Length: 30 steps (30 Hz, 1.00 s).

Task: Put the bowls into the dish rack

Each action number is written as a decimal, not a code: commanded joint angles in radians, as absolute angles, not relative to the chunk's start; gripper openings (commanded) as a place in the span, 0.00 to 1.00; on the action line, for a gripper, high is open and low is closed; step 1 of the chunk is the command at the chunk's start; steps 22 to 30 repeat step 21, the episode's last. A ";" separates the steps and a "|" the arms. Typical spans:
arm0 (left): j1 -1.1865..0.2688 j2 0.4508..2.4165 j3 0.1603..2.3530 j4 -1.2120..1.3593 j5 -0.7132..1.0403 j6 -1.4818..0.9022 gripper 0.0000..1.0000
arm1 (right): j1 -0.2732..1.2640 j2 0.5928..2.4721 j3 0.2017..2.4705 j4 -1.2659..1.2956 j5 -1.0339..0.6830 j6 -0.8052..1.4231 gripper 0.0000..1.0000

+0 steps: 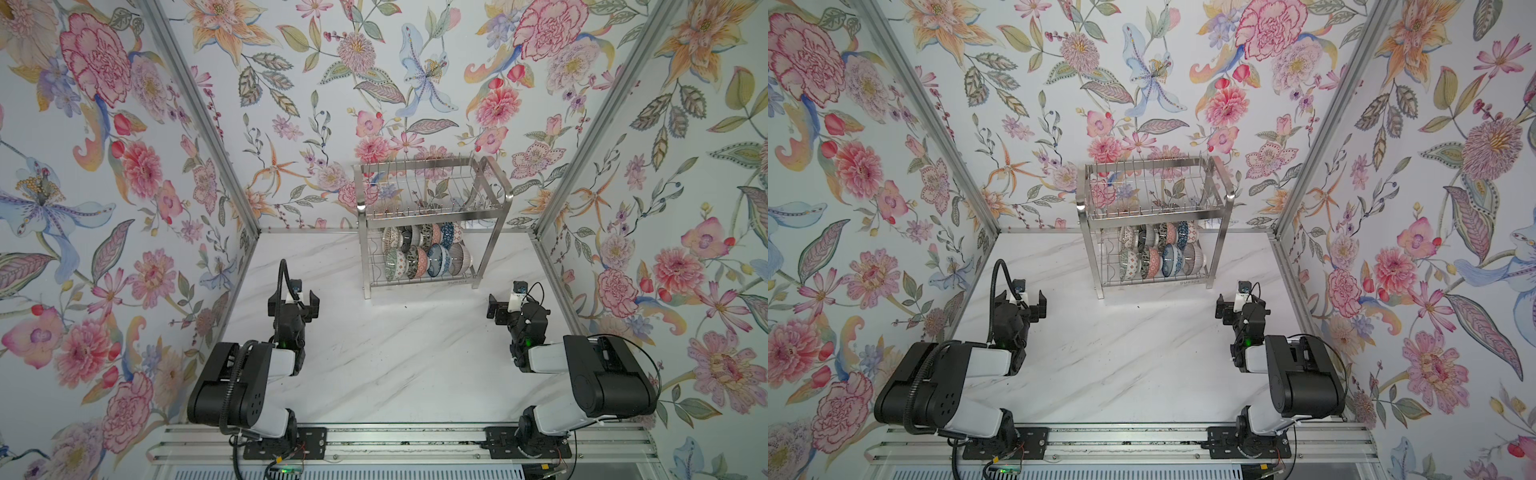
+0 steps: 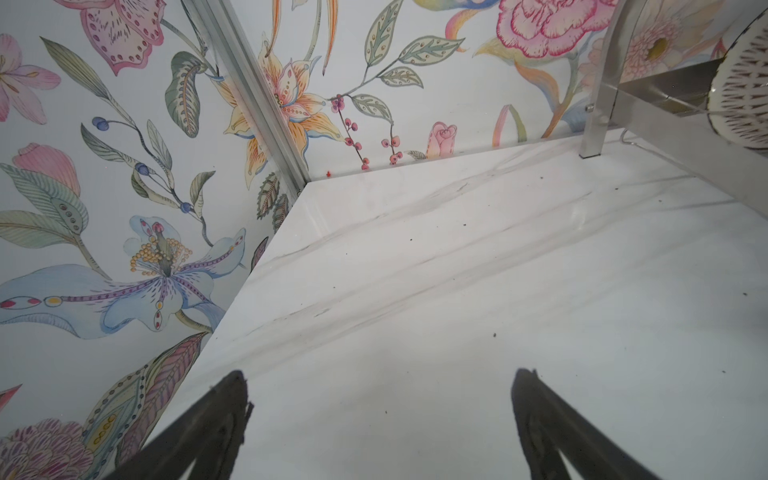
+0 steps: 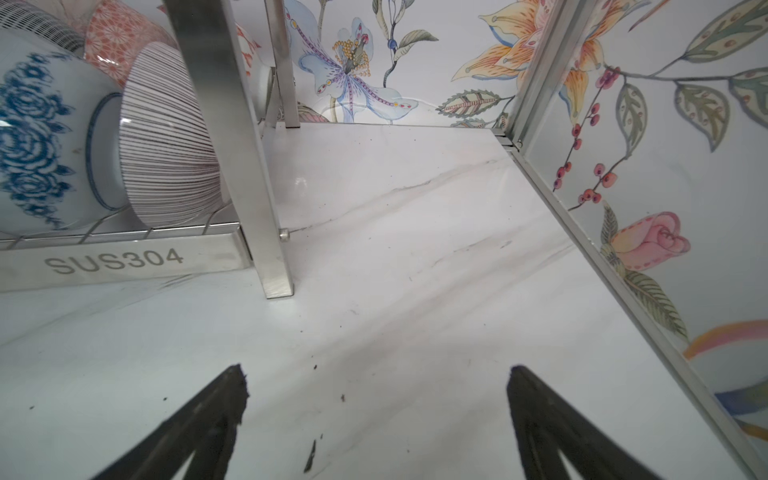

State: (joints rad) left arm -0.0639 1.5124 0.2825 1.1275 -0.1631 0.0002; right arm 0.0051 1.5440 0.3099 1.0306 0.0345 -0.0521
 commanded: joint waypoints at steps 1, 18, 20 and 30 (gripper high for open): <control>-0.043 1.550 0.236 1.339 -0.106 -0.016 0.99 | 0.008 1.548 0.303 1.089 -0.003 -0.032 0.99; -0.051 1.554 0.241 1.348 -0.117 -0.009 0.99 | 0.015 1.551 0.302 1.091 0.011 -0.035 0.99; -0.051 1.554 0.239 1.349 -0.117 -0.010 0.99 | 0.015 1.552 0.303 1.091 0.011 -0.035 0.99; -0.051 1.554 0.238 1.349 -0.117 -0.009 0.99 | 0.015 1.550 0.302 1.092 0.012 -0.035 0.99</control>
